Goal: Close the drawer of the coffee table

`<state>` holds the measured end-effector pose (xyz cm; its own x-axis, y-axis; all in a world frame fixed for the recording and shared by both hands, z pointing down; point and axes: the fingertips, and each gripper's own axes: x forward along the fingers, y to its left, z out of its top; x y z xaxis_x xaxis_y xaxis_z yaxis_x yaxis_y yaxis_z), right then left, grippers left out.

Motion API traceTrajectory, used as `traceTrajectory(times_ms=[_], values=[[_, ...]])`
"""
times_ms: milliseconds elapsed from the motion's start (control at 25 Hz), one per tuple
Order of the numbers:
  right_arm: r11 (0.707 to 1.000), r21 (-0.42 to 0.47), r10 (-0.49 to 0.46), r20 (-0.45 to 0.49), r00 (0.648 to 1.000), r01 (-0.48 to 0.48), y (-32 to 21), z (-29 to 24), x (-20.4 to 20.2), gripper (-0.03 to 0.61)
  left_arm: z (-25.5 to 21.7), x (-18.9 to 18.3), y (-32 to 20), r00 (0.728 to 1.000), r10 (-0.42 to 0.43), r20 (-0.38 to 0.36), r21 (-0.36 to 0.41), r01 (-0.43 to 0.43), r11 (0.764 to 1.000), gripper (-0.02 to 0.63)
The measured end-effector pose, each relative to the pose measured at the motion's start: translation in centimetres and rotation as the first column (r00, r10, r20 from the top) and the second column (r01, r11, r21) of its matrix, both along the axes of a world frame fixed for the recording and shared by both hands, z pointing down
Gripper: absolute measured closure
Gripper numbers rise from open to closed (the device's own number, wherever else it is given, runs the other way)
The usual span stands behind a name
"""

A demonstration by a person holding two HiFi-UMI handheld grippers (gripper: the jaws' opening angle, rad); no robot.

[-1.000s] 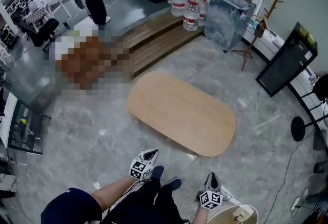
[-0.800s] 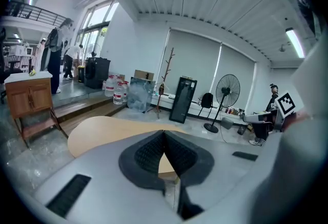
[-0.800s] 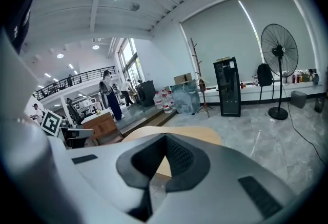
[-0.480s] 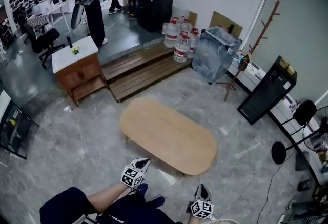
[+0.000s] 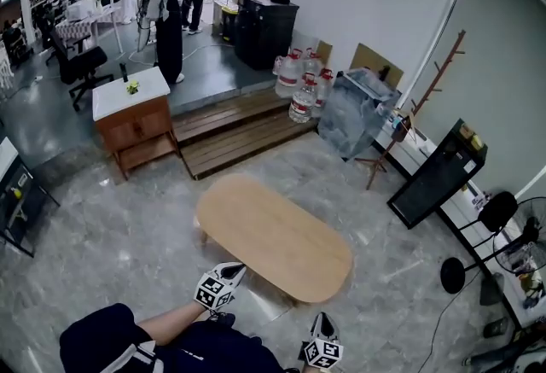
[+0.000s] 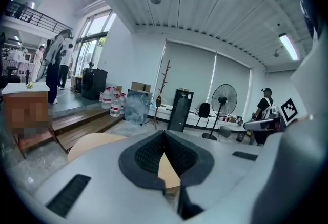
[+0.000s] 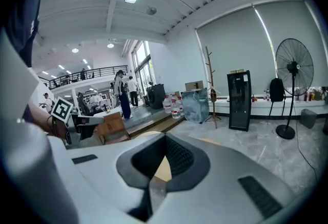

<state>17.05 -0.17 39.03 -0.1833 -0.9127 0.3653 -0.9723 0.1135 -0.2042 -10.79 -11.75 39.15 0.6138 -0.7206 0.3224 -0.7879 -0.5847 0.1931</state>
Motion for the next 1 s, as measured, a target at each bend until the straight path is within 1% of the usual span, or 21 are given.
traceTrajectory(times_ms=[80,240,360,600,760,1000], values=[[1.000,0.005,0.001,-0.009,1.000,-0.001,-0.2,0.2,-0.1,0.552,-0.6,-0.1,-0.1,1.000,0.003,-0.009,0.013,-0.003,1.000,0.589],[1.000,0.016,0.021,0.016,1.000,-0.021,-0.6,-0.5,-0.1,0.552,-1.9,-0.2,0.1,1.000,0.013,-0.018,0.021,-0.013,1.000,0.589],[1.000,0.015,0.000,-0.003,1.000,0.000,-1.0,-0.9,-0.4,0.552,-2.5,-0.1,-0.1,1.000,0.020,-0.021,0.022,-0.019,1.000,0.589],[0.999,0.027,-0.017,-0.021,1.000,0.018,-1.7,-1.2,-0.9,0.552,-2.3,-0.1,-0.7,0.999,0.035,-0.027,0.027,-0.034,0.999,0.589],[0.999,0.020,-0.025,-0.030,0.999,0.026,-2.1,-1.2,-1.0,0.552,-2.1,-0.6,-1.5,0.999,0.017,-0.037,0.016,-0.016,1.000,0.589],[0.999,0.020,-0.043,-0.037,0.998,0.044,-2.9,-1.2,-0.8,0.552,-2.3,-0.1,-2.2,0.999,0.023,-0.030,0.036,-0.022,0.999,0.589]])
